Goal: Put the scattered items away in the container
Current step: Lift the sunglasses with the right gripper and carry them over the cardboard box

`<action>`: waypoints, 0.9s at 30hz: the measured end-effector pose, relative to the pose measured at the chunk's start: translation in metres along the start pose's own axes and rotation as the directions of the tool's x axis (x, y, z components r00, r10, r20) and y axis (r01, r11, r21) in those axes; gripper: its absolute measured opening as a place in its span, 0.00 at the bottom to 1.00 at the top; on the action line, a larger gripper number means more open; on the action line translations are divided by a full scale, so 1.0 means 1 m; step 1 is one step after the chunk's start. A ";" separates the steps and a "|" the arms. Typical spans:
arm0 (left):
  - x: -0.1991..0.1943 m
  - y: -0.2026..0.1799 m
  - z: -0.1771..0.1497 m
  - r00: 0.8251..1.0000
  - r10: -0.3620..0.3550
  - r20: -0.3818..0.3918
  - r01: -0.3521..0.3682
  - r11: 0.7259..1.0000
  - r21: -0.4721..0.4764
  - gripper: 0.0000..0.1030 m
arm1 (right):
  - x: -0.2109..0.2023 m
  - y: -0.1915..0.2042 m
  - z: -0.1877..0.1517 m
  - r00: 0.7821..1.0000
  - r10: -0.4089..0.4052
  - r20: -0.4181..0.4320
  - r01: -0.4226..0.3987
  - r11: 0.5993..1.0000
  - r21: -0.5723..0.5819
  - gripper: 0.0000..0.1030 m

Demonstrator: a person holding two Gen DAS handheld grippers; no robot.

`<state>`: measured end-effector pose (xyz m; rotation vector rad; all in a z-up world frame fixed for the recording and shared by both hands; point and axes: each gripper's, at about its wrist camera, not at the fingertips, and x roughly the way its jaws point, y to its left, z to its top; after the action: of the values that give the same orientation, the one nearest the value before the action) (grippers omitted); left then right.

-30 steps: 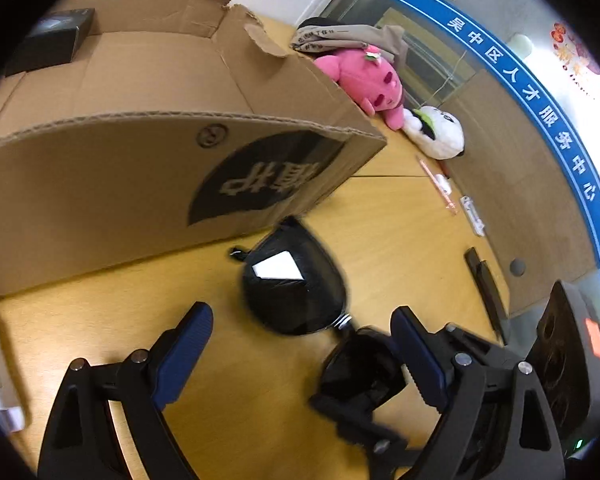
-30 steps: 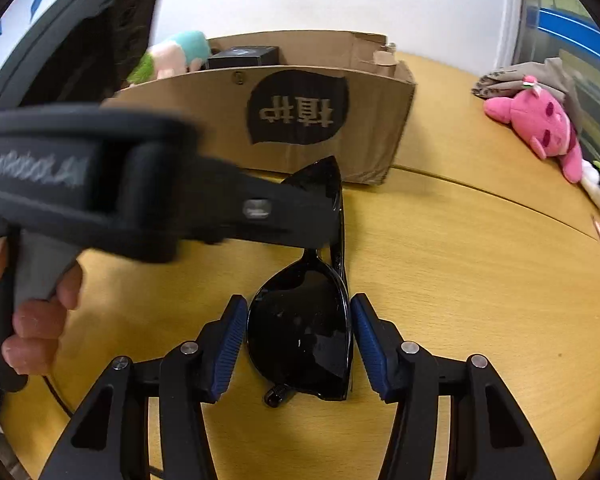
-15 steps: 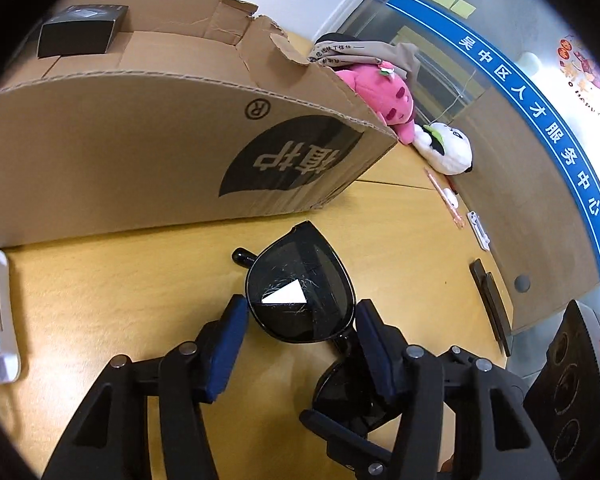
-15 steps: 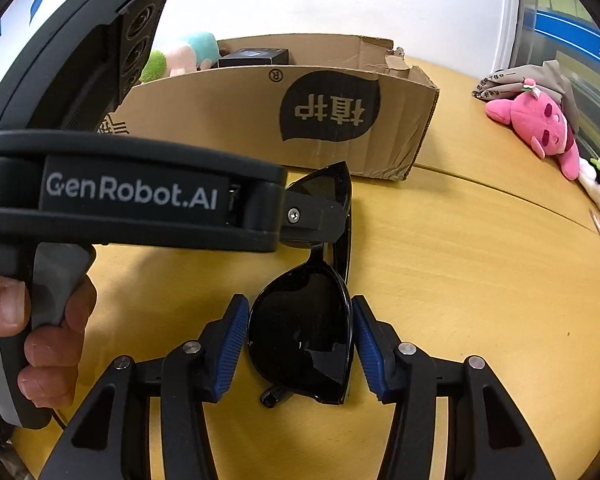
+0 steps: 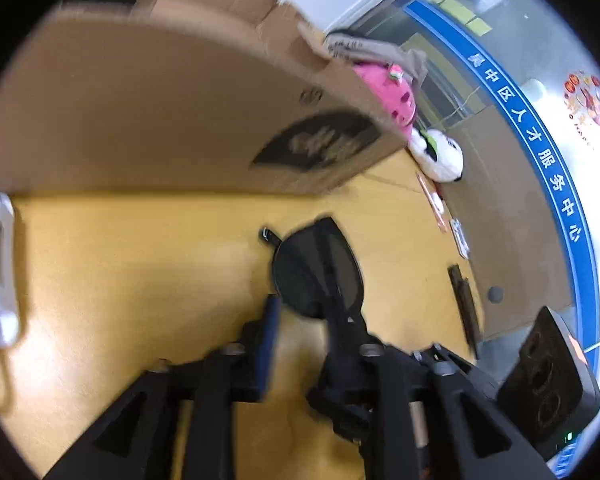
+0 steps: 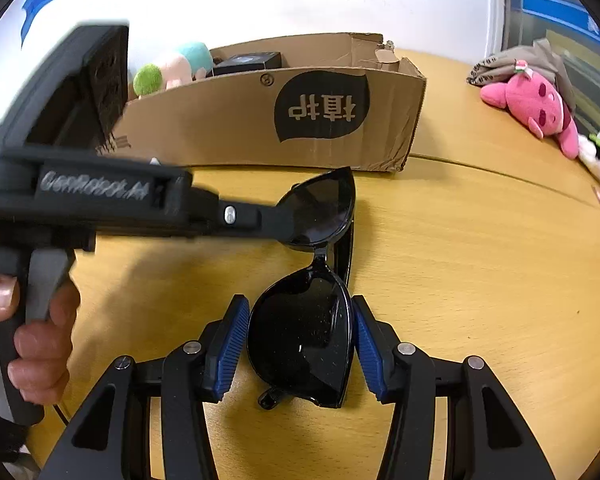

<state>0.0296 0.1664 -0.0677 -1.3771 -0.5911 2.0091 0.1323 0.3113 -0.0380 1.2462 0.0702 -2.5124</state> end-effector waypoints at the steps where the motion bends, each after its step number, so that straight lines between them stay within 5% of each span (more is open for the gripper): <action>1: -0.001 0.000 -0.002 1.000 -0.023 -0.005 0.023 1.000 -0.010 0.40 | 0.000 -0.003 0.001 1.000 0.011 0.002 -0.011 1.000 0.014 0.53; 4: 0.000 -0.004 -0.005 0.997 -0.072 -0.028 0.071 0.997 -0.017 0.50 | 0.000 -0.009 0.003 0.998 0.058 0.007 -0.058 0.997 0.050 0.53; 7: 0.014 -0.011 -0.006 0.987 -0.144 -0.068 0.144 0.990 -0.008 0.47 | -0.001 0.002 0.001 0.993 0.118 0.007 -0.118 0.992 0.043 0.53; 11: 0.017 -0.011 -0.005 0.995 -0.088 -0.051 0.089 0.996 0.010 0.27 | -0.002 0.013 0.001 0.996 0.086 0.006 -0.086 0.996 0.004 0.54; 27: -0.029 -0.052 0.024 0.997 -0.061 0.049 0.053 0.987 0.153 0.17 | -0.032 0.026 0.039 0.988 0.074 0.136 -0.070 0.997 -0.040 0.53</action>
<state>0.0276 0.1819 -0.0054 -1.2062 -0.4844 2.0067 0.1285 0.2881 0.0132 1.0402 0.0358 -2.5155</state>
